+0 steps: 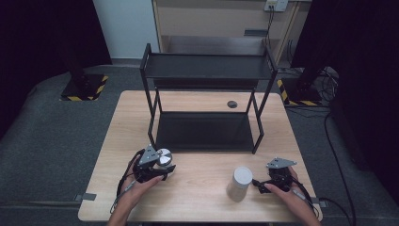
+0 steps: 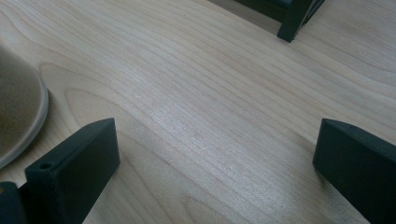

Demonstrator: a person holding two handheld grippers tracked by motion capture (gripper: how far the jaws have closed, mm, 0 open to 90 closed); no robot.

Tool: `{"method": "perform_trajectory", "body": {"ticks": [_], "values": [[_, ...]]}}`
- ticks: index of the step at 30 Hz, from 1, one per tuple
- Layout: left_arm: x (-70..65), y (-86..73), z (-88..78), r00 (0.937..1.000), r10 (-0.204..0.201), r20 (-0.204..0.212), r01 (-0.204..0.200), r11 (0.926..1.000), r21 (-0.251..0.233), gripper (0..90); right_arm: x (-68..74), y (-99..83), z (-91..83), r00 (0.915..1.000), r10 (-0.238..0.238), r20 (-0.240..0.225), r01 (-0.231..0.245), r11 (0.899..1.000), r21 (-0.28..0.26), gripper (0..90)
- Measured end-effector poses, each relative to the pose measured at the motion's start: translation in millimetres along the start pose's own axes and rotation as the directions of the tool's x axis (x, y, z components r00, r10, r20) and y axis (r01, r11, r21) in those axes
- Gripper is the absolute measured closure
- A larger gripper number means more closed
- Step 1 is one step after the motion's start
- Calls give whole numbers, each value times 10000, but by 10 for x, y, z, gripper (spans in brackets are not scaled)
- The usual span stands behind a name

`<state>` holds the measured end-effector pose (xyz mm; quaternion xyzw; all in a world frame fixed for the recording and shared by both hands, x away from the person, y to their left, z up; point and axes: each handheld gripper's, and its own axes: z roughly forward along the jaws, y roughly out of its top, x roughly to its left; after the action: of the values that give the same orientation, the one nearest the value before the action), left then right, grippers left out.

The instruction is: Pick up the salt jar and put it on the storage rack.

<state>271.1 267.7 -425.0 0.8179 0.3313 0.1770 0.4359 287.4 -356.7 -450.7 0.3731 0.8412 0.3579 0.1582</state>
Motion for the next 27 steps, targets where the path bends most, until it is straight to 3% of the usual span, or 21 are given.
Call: {"method": "perform_trajectory", "body": {"ticks": [27], "values": [[-145, 279, -176, 9973, 413, 602, -431, 9986, 292, 298, 0, 0, 0, 10000, 3, 0, -3, 10000, -1, 13]]}}
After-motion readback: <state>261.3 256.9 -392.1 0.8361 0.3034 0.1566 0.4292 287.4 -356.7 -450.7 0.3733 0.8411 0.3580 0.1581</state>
